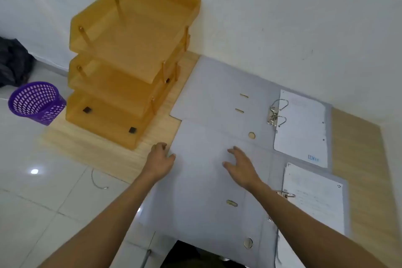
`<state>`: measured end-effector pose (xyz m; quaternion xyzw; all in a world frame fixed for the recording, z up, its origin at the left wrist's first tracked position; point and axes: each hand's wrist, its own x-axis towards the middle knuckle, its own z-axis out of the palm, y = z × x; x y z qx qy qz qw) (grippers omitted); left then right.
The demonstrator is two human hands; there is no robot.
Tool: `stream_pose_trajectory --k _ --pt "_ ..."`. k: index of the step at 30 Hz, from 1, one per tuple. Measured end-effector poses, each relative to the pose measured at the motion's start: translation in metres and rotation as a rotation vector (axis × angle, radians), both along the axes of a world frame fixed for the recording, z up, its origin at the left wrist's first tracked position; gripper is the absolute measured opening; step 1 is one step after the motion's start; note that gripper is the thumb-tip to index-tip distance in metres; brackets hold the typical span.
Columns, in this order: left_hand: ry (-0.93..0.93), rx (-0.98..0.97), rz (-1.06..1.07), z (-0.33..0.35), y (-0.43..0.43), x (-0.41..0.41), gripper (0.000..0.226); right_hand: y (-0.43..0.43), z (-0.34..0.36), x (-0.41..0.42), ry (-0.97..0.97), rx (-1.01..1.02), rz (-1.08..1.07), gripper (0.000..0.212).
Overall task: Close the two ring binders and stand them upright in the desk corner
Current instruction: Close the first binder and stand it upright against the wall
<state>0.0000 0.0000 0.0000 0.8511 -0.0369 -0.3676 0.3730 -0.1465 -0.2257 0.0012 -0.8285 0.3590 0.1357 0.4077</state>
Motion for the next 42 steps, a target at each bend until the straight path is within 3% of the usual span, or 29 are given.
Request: stream_pose_trajectory --k 2,5,11,19,22,25,30,35,40,42 --pt "-0.041 0.011 0.033 -0.002 0.002 -0.003 0.062 0.008 -0.005 0.0 0.083 0.017 0.074 0.068" --pt "-0.014 0.02 0.085 -0.008 0.003 -0.011 0.056 0.021 -0.004 0.005 0.118 0.157 0.022 0.073" --pt "0.235 -0.234 0.12 0.016 0.004 0.004 0.03 0.025 0.012 0.022 0.109 0.24 0.018 0.074" --pt "0.429 -0.325 0.146 0.067 -0.009 -0.019 0.063 0.028 0.042 0.007 -0.033 0.244 0.039 0.075" --pt "0.491 -0.394 0.18 0.1 -0.022 -0.036 0.057 0.026 0.064 -0.005 -0.13 0.299 0.04 0.074" --pt "0.522 -0.583 0.135 0.134 -0.051 -0.072 0.049 0.022 0.09 -0.028 -0.25 0.344 0.046 0.072" --pt "0.437 -0.684 0.082 0.155 -0.108 -0.14 0.057 0.004 0.13 -0.083 -0.437 0.517 -0.019 0.061" --pt "0.223 -0.599 -0.045 0.148 -0.168 -0.22 0.031 -0.029 0.162 -0.15 -0.522 0.648 -0.144 0.06" --pt "0.035 -0.444 -0.283 0.087 -0.203 -0.25 0.059 -0.073 0.167 -0.203 -0.547 0.56 -0.253 0.071" --pt "-0.038 -0.319 -0.355 0.073 -0.205 -0.259 0.069 -0.091 0.162 -0.219 -0.525 0.469 -0.337 0.062"
